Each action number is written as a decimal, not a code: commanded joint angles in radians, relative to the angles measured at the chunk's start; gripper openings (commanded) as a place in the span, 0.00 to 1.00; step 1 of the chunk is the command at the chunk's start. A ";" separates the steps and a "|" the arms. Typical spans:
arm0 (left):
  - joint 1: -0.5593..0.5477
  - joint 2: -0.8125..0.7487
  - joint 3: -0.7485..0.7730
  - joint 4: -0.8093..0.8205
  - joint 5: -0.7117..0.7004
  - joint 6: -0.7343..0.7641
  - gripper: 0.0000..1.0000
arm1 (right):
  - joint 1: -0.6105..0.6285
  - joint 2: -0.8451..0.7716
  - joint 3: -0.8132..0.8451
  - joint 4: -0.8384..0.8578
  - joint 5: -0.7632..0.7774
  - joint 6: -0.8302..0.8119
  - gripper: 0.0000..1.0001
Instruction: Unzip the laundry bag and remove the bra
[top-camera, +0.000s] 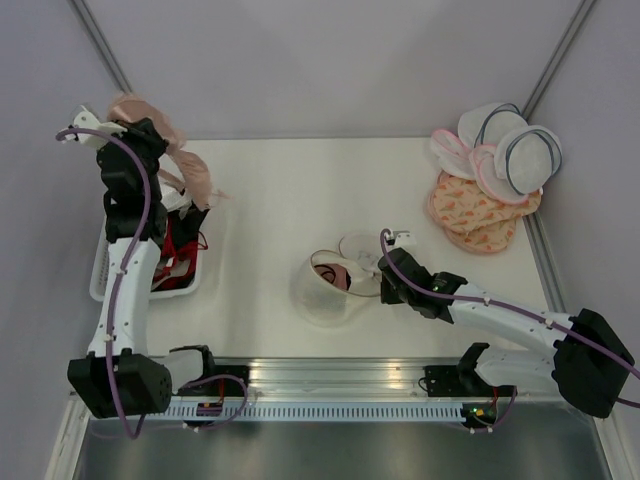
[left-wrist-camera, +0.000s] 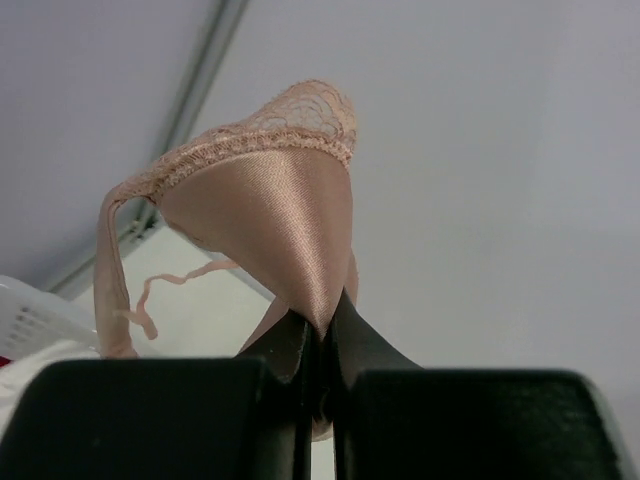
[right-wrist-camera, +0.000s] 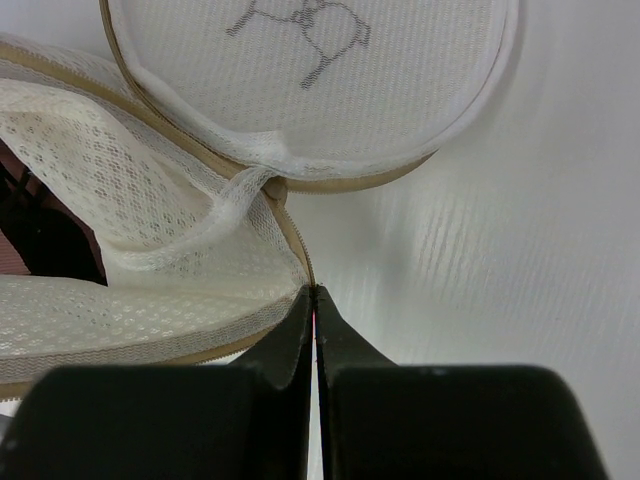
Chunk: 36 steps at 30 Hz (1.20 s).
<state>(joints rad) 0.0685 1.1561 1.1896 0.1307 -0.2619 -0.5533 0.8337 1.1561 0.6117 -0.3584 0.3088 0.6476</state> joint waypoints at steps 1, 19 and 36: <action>0.053 0.019 0.119 -0.060 -0.077 0.107 0.02 | -0.001 0.008 0.016 0.030 -0.011 -0.022 0.01; 0.246 0.004 -0.249 -0.374 -0.378 -0.146 0.09 | -0.001 -0.032 -0.009 0.056 -0.117 -0.060 0.00; 0.133 -0.613 -0.332 -0.398 0.541 -0.263 1.00 | -0.001 -0.078 0.010 0.050 -0.080 -0.063 0.01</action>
<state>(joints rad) 0.2367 0.5880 0.9058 -0.2512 -0.0231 -0.7479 0.8337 1.1042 0.5911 -0.3267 0.2081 0.5972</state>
